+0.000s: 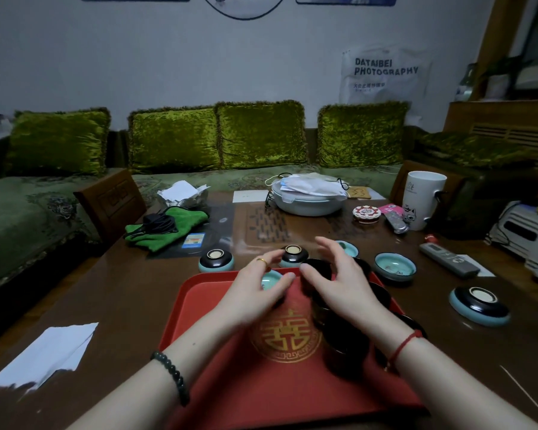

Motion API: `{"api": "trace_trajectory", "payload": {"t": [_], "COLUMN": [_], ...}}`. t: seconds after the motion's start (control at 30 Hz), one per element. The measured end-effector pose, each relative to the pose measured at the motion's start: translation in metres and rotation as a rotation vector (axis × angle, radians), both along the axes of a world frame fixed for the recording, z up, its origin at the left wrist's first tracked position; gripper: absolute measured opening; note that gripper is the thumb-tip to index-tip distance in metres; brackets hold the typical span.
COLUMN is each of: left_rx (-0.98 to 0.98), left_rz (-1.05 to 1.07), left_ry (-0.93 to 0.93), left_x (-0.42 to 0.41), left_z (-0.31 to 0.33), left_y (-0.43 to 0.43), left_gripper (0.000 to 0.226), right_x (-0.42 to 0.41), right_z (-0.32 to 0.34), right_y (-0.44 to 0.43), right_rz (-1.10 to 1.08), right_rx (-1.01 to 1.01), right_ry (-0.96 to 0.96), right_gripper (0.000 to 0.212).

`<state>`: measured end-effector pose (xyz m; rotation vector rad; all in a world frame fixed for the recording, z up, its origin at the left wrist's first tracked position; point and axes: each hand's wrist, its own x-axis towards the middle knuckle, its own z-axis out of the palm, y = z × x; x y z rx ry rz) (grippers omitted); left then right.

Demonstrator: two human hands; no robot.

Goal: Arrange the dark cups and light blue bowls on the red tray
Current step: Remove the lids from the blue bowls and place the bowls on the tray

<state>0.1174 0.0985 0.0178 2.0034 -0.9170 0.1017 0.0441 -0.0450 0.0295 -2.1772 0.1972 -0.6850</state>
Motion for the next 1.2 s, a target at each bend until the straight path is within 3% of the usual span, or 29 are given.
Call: {"api": "trace_trajectory", "payload": {"t": [0.33, 0.67, 0.97, 1.2], "left_rx": [0.259, 0.602, 0.81, 0.86], "left_rz": [-0.157, -0.259, -0.262, -0.237], "left_ry": [-0.241, -0.45, -0.486, -0.316], "left_x": [-0.06, -0.096, -0.092, -0.087], "left_z": [0.015, -0.003, -0.014, -0.034], "left_y": [-0.09, -0.174, -0.241, -0.284], "left_gripper": [0.052, 0.059, 0.065, 0.072], "right_x": [-0.08, -0.129, -0.133, -0.124], "right_z": [0.005, -0.021, -0.05, -0.068], "right_y": [-0.108, -0.197, -0.243, -0.261], "right_rz": [-0.128, -0.26, -0.231, -0.224], "right_rx": [-0.263, -0.255, -0.223, -0.216], "right_ry": [0.058, 0.328, 0.357, 0.385], "right_gripper": [0.049, 0.062, 0.074, 0.077]}}
